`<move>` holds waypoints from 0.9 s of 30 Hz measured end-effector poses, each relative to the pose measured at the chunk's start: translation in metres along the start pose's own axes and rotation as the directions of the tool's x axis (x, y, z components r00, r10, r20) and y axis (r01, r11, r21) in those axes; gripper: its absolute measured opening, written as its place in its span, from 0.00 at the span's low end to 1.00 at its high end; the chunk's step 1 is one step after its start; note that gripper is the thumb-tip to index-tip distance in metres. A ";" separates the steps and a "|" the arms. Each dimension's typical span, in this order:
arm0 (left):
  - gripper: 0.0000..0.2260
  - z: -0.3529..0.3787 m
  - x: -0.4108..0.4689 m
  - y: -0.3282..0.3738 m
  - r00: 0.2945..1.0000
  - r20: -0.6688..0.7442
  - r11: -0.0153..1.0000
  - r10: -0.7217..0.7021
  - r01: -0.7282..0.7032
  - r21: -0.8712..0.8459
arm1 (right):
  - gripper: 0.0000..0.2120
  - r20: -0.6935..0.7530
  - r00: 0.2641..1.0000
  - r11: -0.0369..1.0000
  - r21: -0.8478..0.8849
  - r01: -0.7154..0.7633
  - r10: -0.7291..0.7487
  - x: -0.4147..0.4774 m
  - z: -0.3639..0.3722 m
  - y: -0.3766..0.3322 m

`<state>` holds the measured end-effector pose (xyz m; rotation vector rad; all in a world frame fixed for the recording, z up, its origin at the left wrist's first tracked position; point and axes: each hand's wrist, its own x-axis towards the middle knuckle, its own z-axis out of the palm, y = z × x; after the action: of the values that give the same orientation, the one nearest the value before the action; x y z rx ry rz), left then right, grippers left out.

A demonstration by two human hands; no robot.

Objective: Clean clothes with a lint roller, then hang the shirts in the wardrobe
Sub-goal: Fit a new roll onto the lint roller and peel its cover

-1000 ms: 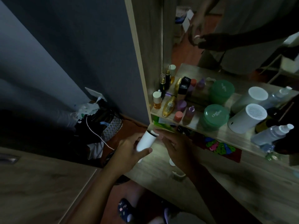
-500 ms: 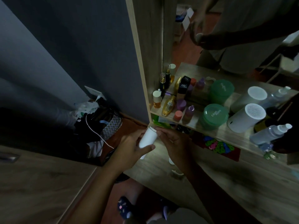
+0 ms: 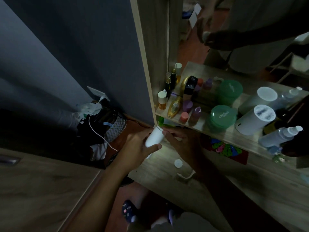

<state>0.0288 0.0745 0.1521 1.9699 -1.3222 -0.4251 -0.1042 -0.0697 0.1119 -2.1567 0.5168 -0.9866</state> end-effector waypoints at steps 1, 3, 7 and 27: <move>0.21 0.001 0.001 0.000 1.000 0.004 1.000 0.002 -0.002 0.010 | 0.05 0.015 1.000 1.000 -0.002 -0.020 0.021 0.001 -0.002 0.000; 0.21 0.001 0.002 -0.001 1.000 0.007 1.000 -0.002 0.002 0.027 | 0.04 0.047 0.996 0.997 0.013 -0.076 0.076 0.005 -0.004 -0.001; 0.22 0.000 0.003 -0.003 1.000 0.020 0.999 0.009 -0.010 0.046 | 0.04 0.088 0.979 0.978 0.076 -0.193 0.186 0.008 -0.004 -0.009; 0.25 0.002 -0.004 -0.012 0.998 0.062 1.000 -0.019 0.019 0.003 | 0.09 0.396 0.836 0.680 0.494 -0.542 0.379 0.008 -0.003 0.003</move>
<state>0.0335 0.0796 0.1418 1.9872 -1.3439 -0.4976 -0.1016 -0.0776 0.1149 -1.4415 0.5097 -0.4650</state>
